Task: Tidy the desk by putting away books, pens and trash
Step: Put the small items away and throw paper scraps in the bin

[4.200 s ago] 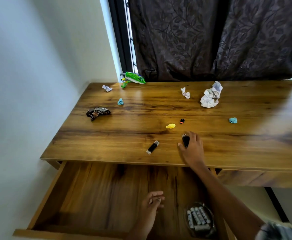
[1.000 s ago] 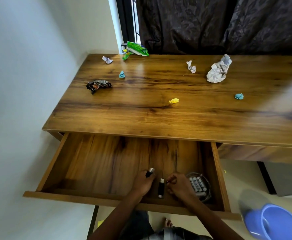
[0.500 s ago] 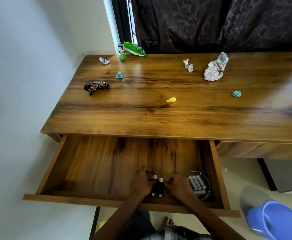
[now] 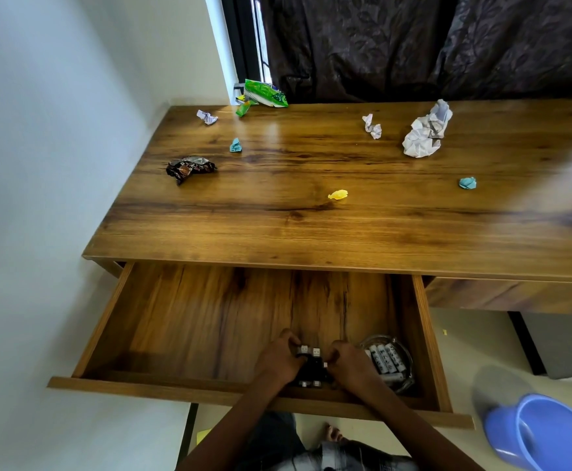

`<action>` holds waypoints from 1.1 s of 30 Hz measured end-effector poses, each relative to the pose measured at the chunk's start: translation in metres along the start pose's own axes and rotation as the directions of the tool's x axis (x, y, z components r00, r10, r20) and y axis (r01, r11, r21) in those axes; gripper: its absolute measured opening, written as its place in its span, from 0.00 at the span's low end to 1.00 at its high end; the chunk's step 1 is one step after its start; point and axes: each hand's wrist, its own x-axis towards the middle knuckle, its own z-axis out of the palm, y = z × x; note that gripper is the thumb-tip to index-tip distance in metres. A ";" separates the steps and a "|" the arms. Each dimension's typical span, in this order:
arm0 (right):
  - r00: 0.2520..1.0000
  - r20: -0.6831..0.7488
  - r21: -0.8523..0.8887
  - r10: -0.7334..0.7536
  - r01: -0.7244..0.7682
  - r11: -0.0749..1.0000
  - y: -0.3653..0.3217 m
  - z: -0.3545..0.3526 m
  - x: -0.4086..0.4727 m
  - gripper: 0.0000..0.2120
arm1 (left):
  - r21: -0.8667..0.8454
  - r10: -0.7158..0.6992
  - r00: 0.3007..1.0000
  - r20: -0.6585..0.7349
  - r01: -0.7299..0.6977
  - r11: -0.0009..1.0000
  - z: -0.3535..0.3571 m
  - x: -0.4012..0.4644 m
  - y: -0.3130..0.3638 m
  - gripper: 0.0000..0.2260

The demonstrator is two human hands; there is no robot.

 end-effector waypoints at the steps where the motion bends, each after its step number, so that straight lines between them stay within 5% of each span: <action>1: 1.000 0.005 0.002 -0.004 0.004 1.000 0.001 0.000 0.000 0.05 | 0.004 0.003 1.000 0.001 -0.003 1.000 0.000 0.000 0.000 0.13; 15: 0.997 0.044 -0.069 -0.062 0.065 0.995 0.003 0.003 0.000 0.07 | 0.063 0.009 1.000 0.003 -0.009 0.998 -0.001 -0.002 0.002 0.13; 24: 0.991 -0.050 -0.093 -0.127 0.122 0.988 0.001 0.000 -0.008 0.06 | 0.065 0.006 0.998 -0.062 -0.002 0.998 -0.001 -0.008 0.006 0.17; 33: 0.877 -0.196 -0.242 -0.439 0.391 0.888 0.009 -0.009 -0.046 0.08 | 0.204 0.339 0.910 -0.241 -0.293 0.934 0.003 -0.051 -0.006 0.13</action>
